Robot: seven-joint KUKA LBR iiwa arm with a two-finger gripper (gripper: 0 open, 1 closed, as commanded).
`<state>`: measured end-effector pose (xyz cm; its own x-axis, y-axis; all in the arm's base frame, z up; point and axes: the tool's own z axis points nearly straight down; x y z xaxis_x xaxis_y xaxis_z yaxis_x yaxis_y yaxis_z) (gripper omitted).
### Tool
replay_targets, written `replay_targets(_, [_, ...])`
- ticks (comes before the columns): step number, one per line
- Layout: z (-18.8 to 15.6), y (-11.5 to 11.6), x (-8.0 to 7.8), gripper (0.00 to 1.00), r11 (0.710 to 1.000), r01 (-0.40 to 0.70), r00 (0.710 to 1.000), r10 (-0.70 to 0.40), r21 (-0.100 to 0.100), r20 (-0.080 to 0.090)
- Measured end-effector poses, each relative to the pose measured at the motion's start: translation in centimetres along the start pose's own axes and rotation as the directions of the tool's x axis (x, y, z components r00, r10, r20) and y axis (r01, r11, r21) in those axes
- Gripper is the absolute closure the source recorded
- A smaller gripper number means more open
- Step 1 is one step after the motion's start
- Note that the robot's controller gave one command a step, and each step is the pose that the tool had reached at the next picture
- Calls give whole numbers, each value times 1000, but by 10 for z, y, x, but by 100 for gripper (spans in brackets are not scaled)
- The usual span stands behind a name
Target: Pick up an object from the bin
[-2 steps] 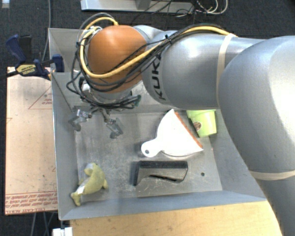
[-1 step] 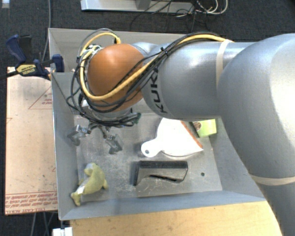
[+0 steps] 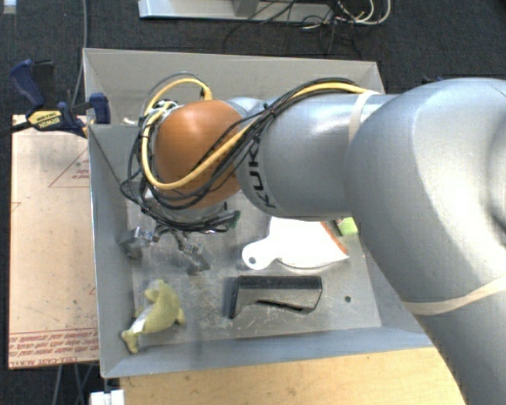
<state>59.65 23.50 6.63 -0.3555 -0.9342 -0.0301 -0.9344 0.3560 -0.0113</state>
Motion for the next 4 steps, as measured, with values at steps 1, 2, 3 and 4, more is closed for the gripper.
replay_targets(1, [-5,43,10,0,997,75,997,-75,0,-1])
replay_targets(2, [-23,103,43,0,970,243,970,-243,-3,0])
replay_targets(3, [-23,101,42,100,970,245,970,-245,0,1])
replay_targets(4, [-7,65,4,100,950,312,950,-312,2,4])
